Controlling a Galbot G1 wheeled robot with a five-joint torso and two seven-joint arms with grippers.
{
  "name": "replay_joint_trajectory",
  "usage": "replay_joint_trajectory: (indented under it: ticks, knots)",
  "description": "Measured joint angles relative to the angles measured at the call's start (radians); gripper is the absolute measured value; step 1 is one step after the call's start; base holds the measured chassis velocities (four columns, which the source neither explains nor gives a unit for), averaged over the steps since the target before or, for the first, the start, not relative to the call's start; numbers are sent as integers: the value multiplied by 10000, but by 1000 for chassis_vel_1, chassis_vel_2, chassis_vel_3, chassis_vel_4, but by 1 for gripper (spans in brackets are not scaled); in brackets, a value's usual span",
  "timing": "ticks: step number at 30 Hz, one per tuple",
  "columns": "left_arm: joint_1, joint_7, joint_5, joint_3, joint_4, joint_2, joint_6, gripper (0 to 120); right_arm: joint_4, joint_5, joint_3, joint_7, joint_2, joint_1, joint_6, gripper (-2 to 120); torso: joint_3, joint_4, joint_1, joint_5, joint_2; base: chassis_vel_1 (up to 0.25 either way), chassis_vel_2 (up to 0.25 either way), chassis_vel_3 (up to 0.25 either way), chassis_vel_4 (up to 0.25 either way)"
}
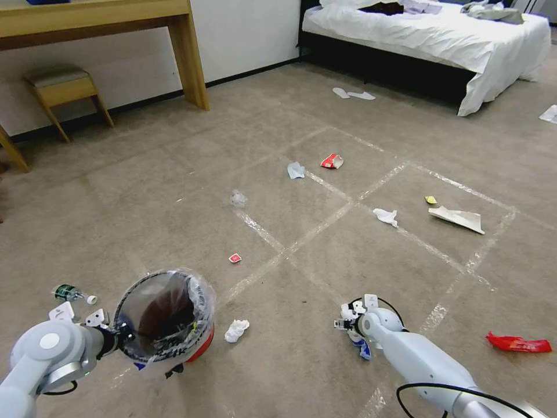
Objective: Pick up the trash bin and place the garbage on the floor into it.
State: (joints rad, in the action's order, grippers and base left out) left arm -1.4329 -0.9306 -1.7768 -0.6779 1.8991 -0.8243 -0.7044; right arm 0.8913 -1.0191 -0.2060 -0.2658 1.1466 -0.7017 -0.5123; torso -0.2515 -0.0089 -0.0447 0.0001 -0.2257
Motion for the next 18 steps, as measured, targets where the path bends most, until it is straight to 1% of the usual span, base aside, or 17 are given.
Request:
replay_joint_trajectory:
  ticks: [6, 9, 10, 11, 12, 13, 14, 16, 17, 18]
  knots:
    - [-11, 151, 122, -5, -48, -4, 3, 0, -131, 155, 48, 63, -70, 35, 180, 99, 0, -1, -1, 0, 0, 0, 0, 0, 0]
    - [18, 183, 138, -5, -51, -2, 18, 0, -312, 163, 50, 53, 70, 107, 211, 96, 0, -1, 0, 0, 0, 0, 0, 0, 0]
    - [27, 191, 138, -5, -53, 7, 26, 0, -377, 163, 56, 46, 132, 134, 218, 93, 0, -1, 0, 1, 0, 0, 0, 0, 0]
    - [32, 199, 139, -7, -59, 35, 32, 0, -477, 163, 60, 41, 211, 170, 240, 88, 0, 1, 0, 1, 0, 0, 0, 0, 0]
    - [32, 199, 139, -7, -59, 35, 32, 0, -477, 163, 60, 41, 211, 170, 240, 88, 0, 1, 0, 1, 0, 0, 0, 0, 0]
    - [32, 213, 139, -23, -67, 60, 32, 0, -555, 161, 76, 30, 274, 198, 248, 82, 0, 1, 0, 0, 0, 0, 0, 0, 0]
    - [32, 213, 139, -23, -67, 60, 32, 0, -555, 161, 76, 30, 274, 198, 248, 82, 0, 1, 0, 0, 0, 0, 0, 0, 0]
    - [20, 253, 139, -53, -84, 89, 33, 0, -684, 160, 136, 3, 369, 243, 290, 71, 0, 0, 0, 2, 0, 0, 0, 0, 0]
    - [20, 253, 139, -53, -84, 89, 33, 0, -684, 160, 136, 3, 369, 243, 290, 71, 0, 0, 0, 2, 0, 0, 0, 0, 0]
    - [16, 280, 140, -63, -106, 95, 33, 0, -733, 158, 168, 1, 391, 255, 322, 67, 0, 0, 0, 2, 0, 0, 0, 0, 0]
